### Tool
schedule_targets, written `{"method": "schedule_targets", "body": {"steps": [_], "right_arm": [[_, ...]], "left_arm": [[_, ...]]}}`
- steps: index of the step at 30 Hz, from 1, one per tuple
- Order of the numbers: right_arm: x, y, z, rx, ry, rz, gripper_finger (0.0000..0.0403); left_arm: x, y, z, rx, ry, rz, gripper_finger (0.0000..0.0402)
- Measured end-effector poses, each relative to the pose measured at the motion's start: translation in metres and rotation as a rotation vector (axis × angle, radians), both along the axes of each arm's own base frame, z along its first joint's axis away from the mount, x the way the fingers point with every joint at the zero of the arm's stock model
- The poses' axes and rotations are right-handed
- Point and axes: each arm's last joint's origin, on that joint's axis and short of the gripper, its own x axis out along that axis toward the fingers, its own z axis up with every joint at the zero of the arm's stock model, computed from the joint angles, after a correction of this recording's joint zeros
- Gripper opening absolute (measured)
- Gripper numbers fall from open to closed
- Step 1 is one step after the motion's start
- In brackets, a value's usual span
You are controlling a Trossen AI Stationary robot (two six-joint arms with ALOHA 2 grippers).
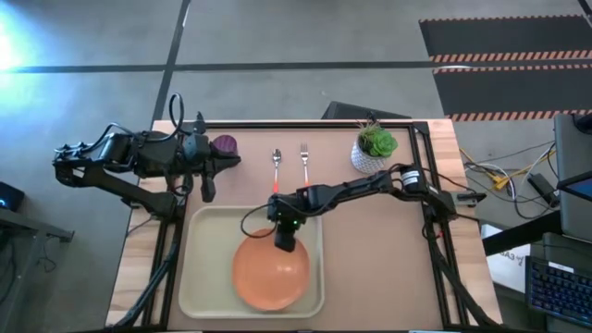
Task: Pick and place plate/cup/fork/spoon on tray
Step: Put the orange plate on the white tray
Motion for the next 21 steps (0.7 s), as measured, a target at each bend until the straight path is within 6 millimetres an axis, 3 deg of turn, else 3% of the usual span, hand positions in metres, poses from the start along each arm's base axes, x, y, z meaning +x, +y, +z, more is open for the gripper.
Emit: {"method": "schedule_targets", "body": {"steps": [11,21], "right_arm": [[0.0012,0.0045,0.0041,0.044,-0.01,0.036,0.0013],[0.0029,0.0054,0.0065,0.03,-0.041,0.043,0.0103]], "left_arm": [[0.0,0.0,0.0,-0.001,0.0,0.001,0.0],[0.0,0.0,-0.0001,0.0,0.0,0.001,0.0]]}}
